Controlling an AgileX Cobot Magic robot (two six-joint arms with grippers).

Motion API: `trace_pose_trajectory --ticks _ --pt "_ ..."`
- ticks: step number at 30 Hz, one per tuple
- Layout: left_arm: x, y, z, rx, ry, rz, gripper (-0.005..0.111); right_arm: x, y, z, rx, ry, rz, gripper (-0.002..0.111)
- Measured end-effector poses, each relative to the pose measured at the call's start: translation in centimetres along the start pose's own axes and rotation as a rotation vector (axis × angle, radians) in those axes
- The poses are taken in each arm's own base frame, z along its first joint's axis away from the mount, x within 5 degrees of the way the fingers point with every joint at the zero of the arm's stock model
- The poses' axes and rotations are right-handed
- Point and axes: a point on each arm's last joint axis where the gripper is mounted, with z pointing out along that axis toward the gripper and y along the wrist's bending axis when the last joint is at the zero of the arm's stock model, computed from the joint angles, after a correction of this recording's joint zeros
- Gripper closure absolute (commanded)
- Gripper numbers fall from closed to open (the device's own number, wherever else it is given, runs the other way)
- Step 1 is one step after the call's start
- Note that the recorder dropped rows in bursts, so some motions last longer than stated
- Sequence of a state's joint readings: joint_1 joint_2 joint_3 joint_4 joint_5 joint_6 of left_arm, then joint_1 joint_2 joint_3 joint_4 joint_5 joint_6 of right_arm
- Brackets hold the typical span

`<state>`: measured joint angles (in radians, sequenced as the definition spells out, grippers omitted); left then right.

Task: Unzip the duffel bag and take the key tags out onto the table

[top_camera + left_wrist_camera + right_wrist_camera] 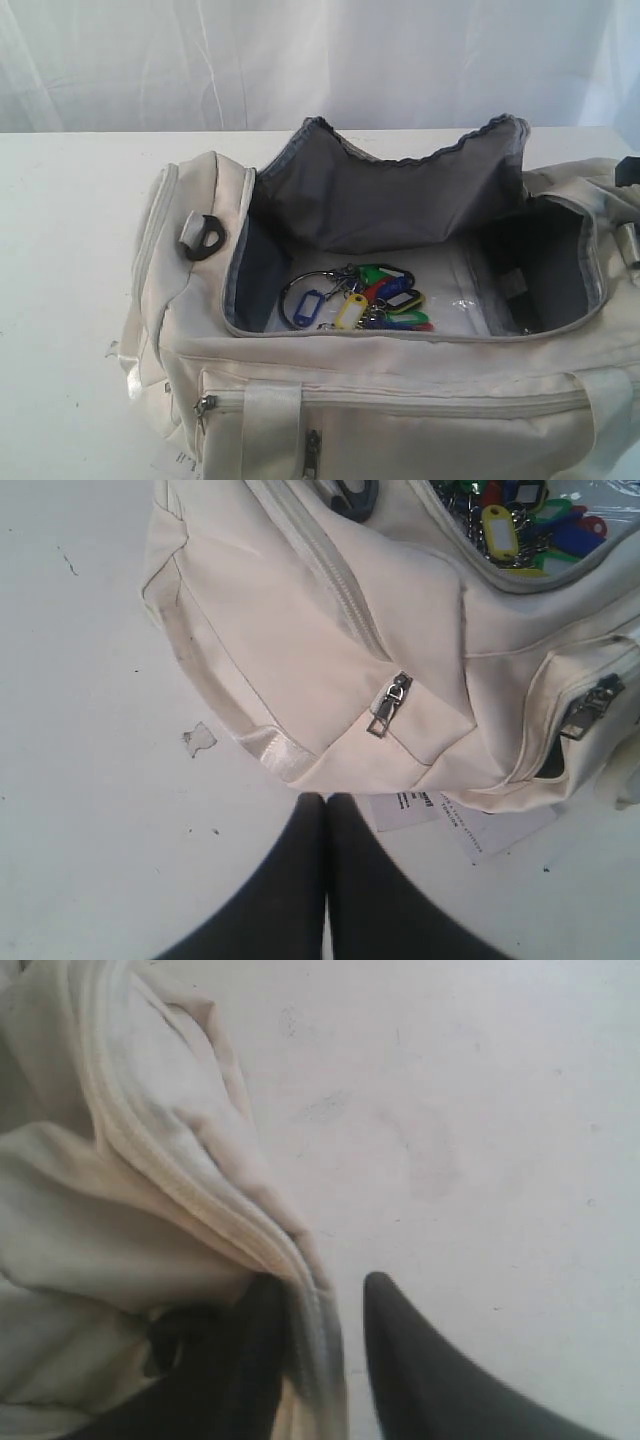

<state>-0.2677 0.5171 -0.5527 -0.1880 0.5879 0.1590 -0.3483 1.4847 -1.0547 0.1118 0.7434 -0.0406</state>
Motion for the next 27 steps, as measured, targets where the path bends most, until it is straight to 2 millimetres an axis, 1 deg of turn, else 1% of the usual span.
trace_pose_trajectory --ticks 1,3,5,7,10,14,17,20,23,24,25,27 --pt "0.0 0.0 0.0 0.0 0.0 0.0 0.107 0.0 0.0 -0.4 0.001 -0.012 0.0 0.042" --pt "0.0 0.0 0.0 0.0 0.0 0.0 0.107 -0.1 0.0 -1.5 0.003 -0.056 -0.001 0.034" --pt "0.0 0.0 0.0 0.0 0.0 0.0 0.107 -0.3 0.2 -3.3 -0.006 -0.133 0.003 0.034" --pt "0.0 0.0 0.0 0.0 0.0 0.0 0.107 -0.2 0.4 -5.5 -0.023 -0.21 0.015 0.034" --pt "0.0 0.0 0.0 0.0 0.0 0.0 0.107 0.4 0.9 -9.0 -0.058 -0.318 0.028 0.034" --pt "-0.1 0.0 0.0 -0.001 -0.006 0.006 0.107 2.1 2.4 -13.1 -0.153 -0.397 0.02 0.037" --pt "-0.5 -0.2 0.0 0.027 -0.016 -0.01 0.107 3.8 4.1 -15.2 -0.261 -0.394 -0.045 0.042" --pt "-2.1 -0.7 -0.4 0.102 -0.008 -0.003 0.107 5.4 5.6 -16.5 -0.359 -0.387 -0.114 0.046" --pt "-4.6 -1.1 -0.7 0.175 0.019 0.041 0.107 7.0 6.2 -16.8 -0.407 -0.369 -0.163 0.052" --pt "-5.9 -1.1 -0.6 0.197 0.03 0.059 0.107 7.6 6.3 -16.6 -0.414 -0.359 -0.173 0.056" --pt "-6.7 -1.1 -0.5 0.211 0.046 0.072 0.107 8.0 6.4 -16.4 -0.416 -0.351 -0.183 0.062" --pt "-8.7 -0.9 0.3 0.243 0.081 0.096 0.107 8.9 6.2 -15.6 -0.413 -0.331 -0.194 0.077"
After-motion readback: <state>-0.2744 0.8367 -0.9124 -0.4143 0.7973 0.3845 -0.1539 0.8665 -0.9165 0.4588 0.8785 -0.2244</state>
